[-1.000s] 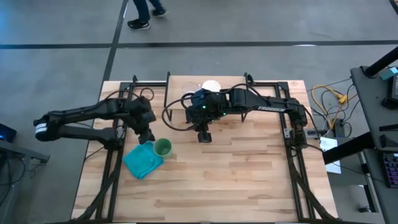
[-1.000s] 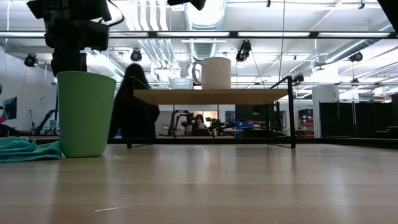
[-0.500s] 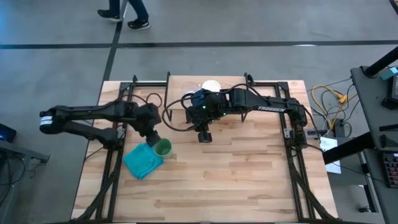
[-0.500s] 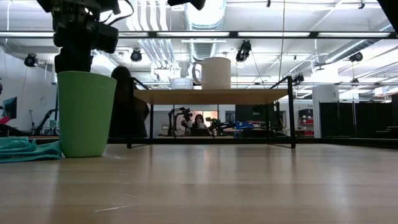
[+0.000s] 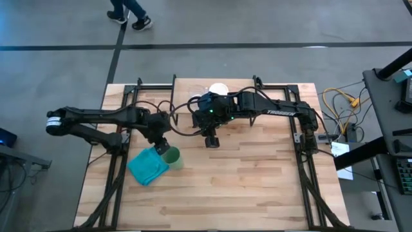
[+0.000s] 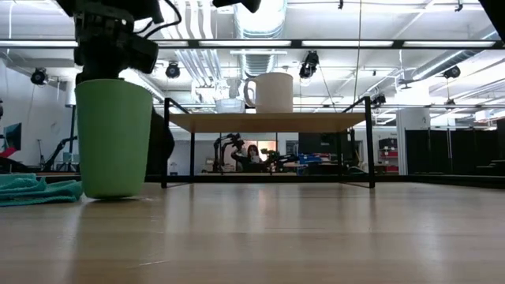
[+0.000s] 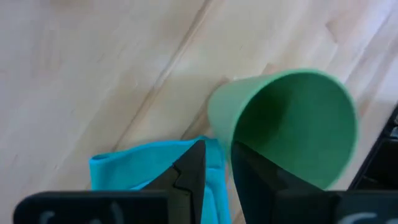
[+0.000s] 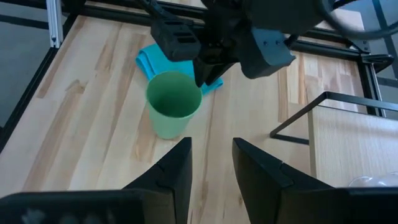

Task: Stack small to large cups/mugs on shelf
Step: Put the green cup on the shelf

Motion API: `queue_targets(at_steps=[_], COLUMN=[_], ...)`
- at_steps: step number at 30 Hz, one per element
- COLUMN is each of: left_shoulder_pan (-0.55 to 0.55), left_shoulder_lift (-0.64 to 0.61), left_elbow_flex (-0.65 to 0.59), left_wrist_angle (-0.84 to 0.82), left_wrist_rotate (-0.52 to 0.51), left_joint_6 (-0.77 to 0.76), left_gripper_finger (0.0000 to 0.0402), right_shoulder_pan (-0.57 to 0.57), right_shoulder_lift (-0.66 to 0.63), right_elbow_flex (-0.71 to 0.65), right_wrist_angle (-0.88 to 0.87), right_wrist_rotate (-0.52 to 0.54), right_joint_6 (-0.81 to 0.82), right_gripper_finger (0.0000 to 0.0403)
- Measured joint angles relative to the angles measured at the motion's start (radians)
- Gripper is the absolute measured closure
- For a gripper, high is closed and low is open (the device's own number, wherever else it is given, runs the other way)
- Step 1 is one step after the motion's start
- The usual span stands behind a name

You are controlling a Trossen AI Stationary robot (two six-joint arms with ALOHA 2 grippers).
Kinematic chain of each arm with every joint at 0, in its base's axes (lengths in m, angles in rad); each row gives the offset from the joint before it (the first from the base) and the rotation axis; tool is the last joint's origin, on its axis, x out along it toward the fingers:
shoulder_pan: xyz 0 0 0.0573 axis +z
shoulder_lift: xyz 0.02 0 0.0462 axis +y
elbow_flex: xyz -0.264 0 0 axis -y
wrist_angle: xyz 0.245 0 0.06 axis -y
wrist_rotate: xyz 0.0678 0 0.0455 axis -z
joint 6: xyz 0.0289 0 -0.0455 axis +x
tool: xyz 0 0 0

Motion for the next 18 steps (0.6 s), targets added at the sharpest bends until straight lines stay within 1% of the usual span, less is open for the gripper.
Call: queue_targets(at_steps=[8, 13, 18], left_shoulder_pan=[-0.006, -0.031, -0.061], left_shoulder_lift=[0.000, 0.004, -0.001], left_elbow_flex=[0.010, 0.011, 0.043], left_wrist_angle=[0.002, 0.002, 0.006], left_wrist_rotate=[-0.006, -0.006, -0.004], left_joint_6=[0.000, -0.001, -0.025], left_gripper_finger=[0.0338, 0.0338, 0.0338], right_shoulder_pan=[0.000, 0.000, 0.000], right_shoulder_lift=[0.000, 0.000, 0.000], right_elbow_flex=[0.000, 0.000, -0.012], right_wrist_angle=[0.000, -0.002, -0.002], right_wrist_rotate=[0.000, 0.000, -0.004], right_joint_6=[-0.001, -0.001, 0.009], right_gripper_finger=[0.0294, 0.0294, 0.0294])
